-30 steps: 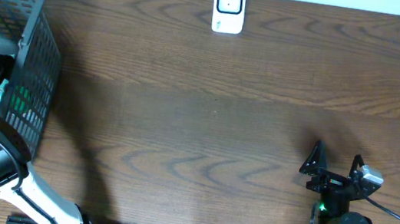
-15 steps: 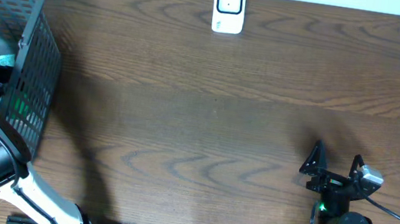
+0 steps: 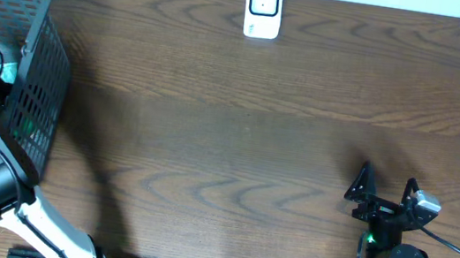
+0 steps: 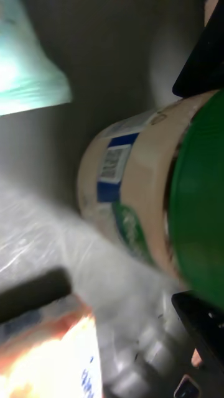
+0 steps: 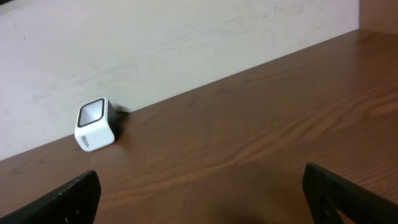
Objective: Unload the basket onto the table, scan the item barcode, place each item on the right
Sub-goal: 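Lower the left gripper into the basket and grasp the green-lidded jar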
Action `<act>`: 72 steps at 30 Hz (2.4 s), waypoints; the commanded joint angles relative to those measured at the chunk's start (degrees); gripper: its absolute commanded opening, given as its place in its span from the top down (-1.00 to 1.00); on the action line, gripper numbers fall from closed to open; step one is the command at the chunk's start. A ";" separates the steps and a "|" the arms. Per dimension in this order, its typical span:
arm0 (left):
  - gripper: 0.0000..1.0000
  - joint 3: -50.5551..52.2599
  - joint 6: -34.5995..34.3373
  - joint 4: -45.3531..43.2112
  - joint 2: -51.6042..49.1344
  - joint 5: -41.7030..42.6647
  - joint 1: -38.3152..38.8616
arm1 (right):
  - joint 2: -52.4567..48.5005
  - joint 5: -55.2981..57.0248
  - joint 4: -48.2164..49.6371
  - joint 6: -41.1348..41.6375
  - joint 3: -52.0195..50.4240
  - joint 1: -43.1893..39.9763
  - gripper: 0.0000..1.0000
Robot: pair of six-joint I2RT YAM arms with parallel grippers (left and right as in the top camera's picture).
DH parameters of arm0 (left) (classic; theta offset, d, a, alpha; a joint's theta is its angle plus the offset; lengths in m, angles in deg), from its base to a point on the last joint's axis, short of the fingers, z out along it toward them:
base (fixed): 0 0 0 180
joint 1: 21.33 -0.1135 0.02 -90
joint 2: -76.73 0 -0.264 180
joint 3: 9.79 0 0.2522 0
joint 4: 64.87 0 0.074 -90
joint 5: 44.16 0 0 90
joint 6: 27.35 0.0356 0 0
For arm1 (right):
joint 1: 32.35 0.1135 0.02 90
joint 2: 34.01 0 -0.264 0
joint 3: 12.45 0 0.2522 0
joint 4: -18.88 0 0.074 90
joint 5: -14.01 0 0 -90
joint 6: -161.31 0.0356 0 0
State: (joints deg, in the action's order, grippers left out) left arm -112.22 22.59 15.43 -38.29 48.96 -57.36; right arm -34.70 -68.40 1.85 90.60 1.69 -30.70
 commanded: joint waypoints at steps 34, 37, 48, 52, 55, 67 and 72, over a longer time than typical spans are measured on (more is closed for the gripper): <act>-0.72 3.45 0.98 -5.57 -0.52 -4.33 0.87 | 0.31 0.90 -0.17 0.37 -0.07 0.37 -0.98; -0.82 3.76 0.76 -5.84 -0.52 -6.10 0.87 | 0.31 0.90 -0.17 0.37 -0.07 0.37 -0.99; -0.87 4.13 0.70 -6.34 -0.72 -8.31 0.87 | 0.31 0.90 -0.17 0.37 -0.07 0.37 -0.98; -0.87 5.09 0.72 -7.65 -0.74 -8.33 0.87 | 0.31 0.90 -0.17 0.37 -0.07 0.37 -0.99; -0.88 7.45 0.70 -9.81 -0.74 -8.28 0.87 | 0.31 0.90 -0.17 0.37 -0.07 0.37 -0.99; -0.46 8.94 0.76 -9.44 -0.59 -8.31 0.85 | 0.31 0.90 -0.17 0.37 -0.07 0.37 -0.99; -0.44 4.17 0.76 -4.70 0.57 -8.31 0.00 | 0.31 0.90 -0.17 0.37 -0.07 0.37 -0.98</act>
State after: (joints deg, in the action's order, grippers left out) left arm -106.32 23.49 9.05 -36.45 42.36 -56.59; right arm -34.70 -68.40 1.87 90.58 1.69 -30.70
